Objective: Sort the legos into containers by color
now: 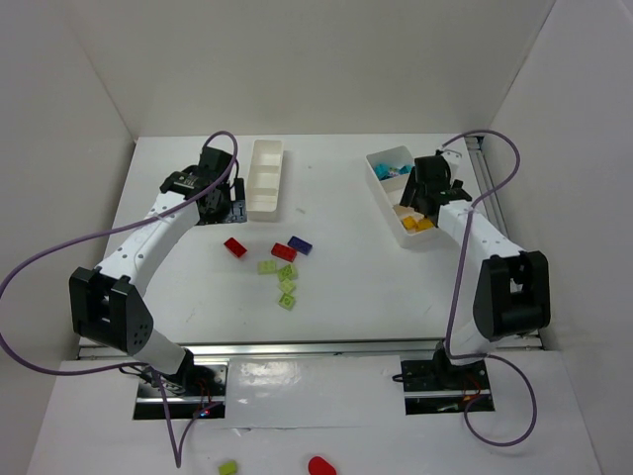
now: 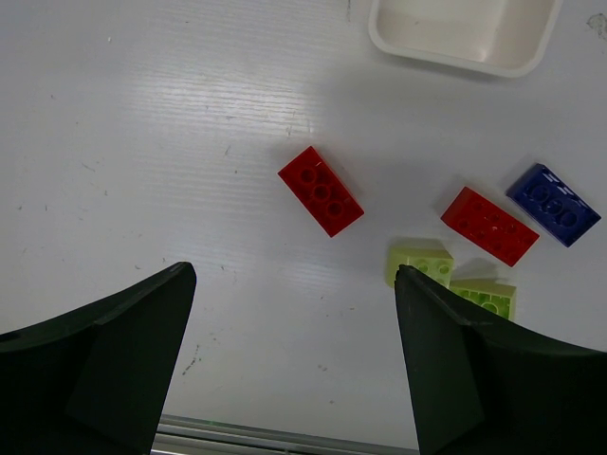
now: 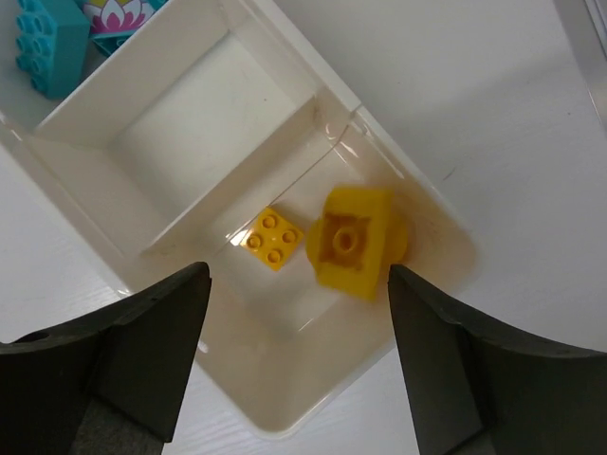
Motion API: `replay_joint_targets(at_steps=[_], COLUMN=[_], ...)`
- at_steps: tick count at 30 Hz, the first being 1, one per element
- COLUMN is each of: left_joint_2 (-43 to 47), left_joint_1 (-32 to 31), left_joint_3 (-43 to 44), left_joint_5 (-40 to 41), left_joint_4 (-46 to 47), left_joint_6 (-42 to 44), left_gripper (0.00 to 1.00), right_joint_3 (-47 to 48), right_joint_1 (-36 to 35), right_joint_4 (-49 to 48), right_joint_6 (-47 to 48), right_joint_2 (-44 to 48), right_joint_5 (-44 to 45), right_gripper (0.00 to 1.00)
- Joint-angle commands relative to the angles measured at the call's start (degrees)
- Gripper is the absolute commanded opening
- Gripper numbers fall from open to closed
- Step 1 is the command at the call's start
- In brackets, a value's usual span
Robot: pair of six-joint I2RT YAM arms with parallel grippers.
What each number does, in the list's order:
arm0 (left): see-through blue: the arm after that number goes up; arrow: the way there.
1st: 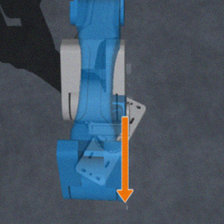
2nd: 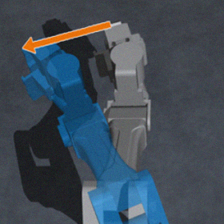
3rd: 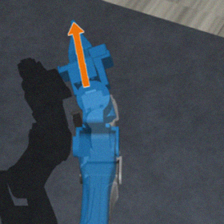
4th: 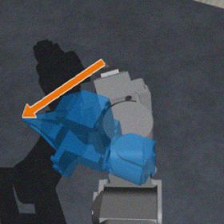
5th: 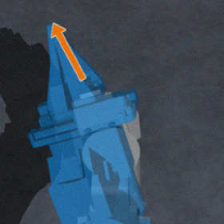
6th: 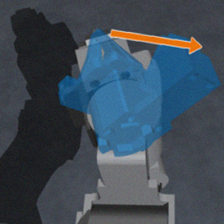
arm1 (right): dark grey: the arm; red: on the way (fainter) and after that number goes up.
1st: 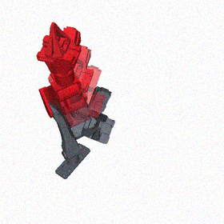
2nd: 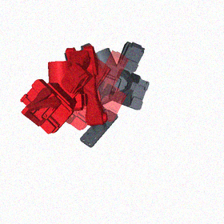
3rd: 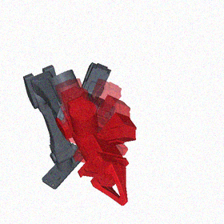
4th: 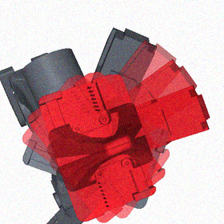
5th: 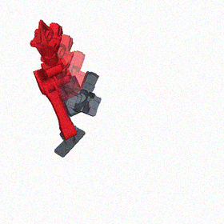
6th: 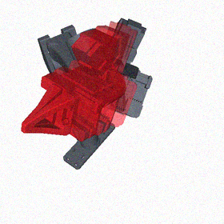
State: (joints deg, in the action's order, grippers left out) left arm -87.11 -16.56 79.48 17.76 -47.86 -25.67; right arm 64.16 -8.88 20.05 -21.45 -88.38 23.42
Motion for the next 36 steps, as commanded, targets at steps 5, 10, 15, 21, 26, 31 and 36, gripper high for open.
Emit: replay_joint_targets(at_steps=[5,10,15,21,26,31,36], left_joint_2=[1.33,1.33,0.8,1.33,1.94,2.47,2.99], left_joint_1=[-0.23,-0.23,-0.23,-0.23,-0.23,-0.23,-0.23], left_joint_3=[0.15,0.67,0.67,1.2,0.67,0.15,0.15], left_joint_5=[1.14,1.14,1.14,2.37,2.9,2.9,3.42], left_joint_4=[0.04,0.04,0.04,-0.48,-0.48,-0.48,-1.01], left_joint_6=[-0.08,-0.7,-1.22,-1.22,-1.22,-1.22,-1.22], left_gripper=[0.95,0.95,0.95,0.95,0.95,0.95,0.95], right_joint_3=[4.57,5.1,6.06,10.81,10.8,13.53,14.06], right_joint_1=[-5.08,-15.28,-26.35,-33.99,-36.64,-37.26,-37.26], right_joint_4=[-1.16,-0.01,1.3,3.42,0.34,-0.89,-3.87], right_joint_6=[2.99,7.3,8.71,15.91,18.46,19.52,19.52], right_joint_2=[2.94,3.83,-4.05,-13.83,-17.96,-23.67,-26.14], right_joint_5=[0.93,-3.63,-11.18,-18.69,-19.64,-20.17,-16.74], right_gripper=[0.83,0.78,0.78,0.8,0.8,0.8,0.77])
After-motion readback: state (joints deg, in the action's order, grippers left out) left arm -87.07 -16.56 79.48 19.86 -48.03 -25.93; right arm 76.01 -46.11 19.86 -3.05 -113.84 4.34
